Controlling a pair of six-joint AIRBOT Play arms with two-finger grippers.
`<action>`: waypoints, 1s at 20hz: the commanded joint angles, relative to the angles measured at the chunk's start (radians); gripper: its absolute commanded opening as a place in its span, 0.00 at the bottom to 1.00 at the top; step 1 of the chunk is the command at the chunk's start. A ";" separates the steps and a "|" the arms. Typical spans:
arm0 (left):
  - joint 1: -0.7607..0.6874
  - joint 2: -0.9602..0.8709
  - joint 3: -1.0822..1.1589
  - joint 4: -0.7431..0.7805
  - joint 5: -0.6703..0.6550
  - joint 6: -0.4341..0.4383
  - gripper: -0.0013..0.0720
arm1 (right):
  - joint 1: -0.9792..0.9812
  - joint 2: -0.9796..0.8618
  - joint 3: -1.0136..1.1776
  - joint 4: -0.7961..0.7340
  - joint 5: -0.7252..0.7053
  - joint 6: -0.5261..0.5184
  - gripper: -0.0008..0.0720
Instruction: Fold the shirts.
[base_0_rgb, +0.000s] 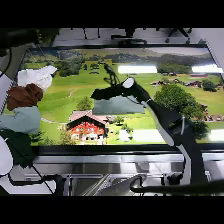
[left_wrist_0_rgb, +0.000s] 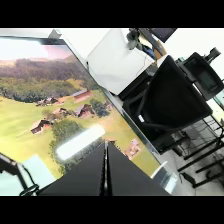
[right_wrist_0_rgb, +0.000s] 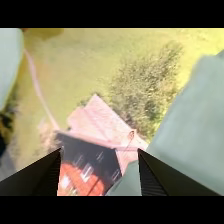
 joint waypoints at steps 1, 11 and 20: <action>0.042 0.029 0.000 -0.002 -0.072 0.035 0.04 | 0.012 -0.019 0.003 -0.007 -0.029 -0.002 0.73; 0.042 0.029 -0.001 -0.005 -0.137 0.046 0.04 | -0.561 0.207 -0.020 -0.373 0.559 0.311 0.89; 0.041 0.029 -0.001 -0.005 -0.158 0.041 0.04 | -0.569 0.057 -0.123 -0.349 0.541 0.212 0.94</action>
